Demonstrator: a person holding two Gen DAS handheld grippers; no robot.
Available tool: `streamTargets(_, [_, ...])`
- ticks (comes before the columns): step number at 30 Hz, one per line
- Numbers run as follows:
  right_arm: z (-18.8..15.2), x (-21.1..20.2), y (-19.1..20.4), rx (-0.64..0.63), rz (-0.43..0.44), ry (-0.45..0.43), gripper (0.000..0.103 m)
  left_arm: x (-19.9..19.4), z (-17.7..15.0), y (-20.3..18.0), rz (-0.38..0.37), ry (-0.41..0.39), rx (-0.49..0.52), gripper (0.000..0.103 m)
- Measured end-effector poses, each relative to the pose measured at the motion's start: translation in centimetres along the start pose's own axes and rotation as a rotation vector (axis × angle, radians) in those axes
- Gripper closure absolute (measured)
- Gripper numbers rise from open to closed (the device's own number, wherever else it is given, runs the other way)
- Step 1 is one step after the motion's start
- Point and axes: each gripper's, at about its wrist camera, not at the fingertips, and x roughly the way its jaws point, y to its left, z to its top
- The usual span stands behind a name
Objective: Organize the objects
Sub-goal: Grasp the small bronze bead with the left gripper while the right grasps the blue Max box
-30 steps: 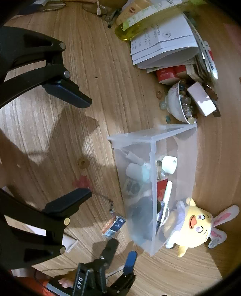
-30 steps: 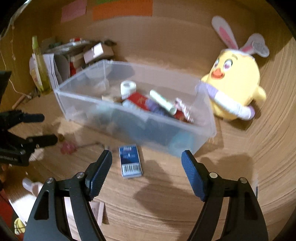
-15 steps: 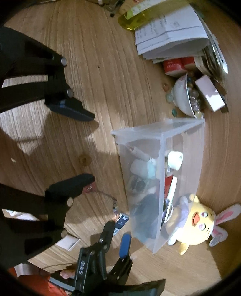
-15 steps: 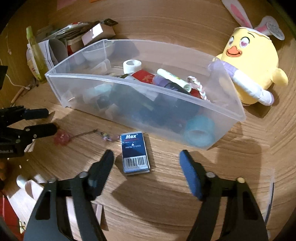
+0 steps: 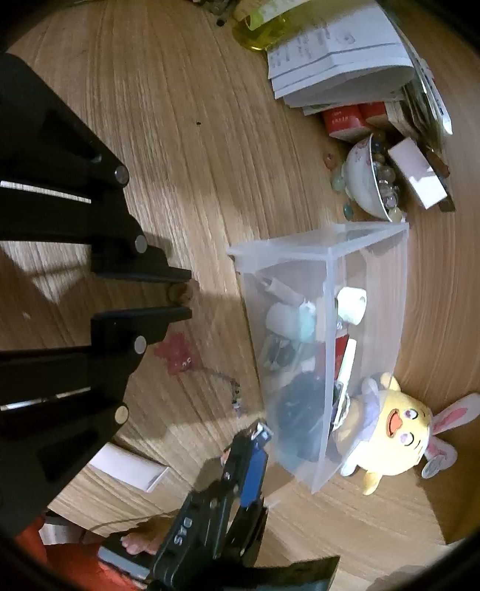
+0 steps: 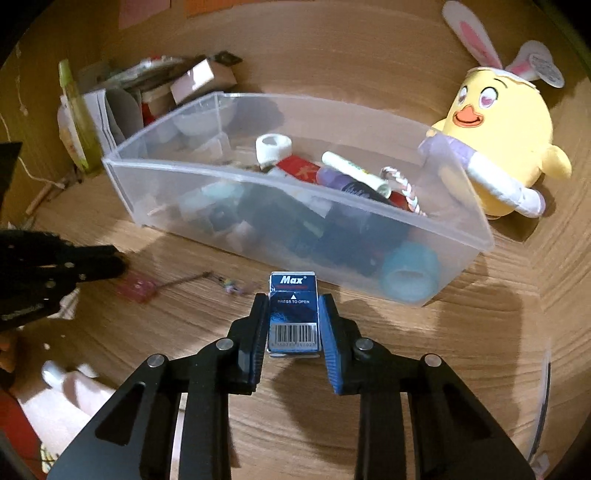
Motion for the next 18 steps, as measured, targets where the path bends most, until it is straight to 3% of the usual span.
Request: streamTargets(18, [0.1,-4.9,-1.0,0.053,0.027,-0.119,0.078,-4.5,1.8,-2.1,0.031,-0.156,0.028,0.092])
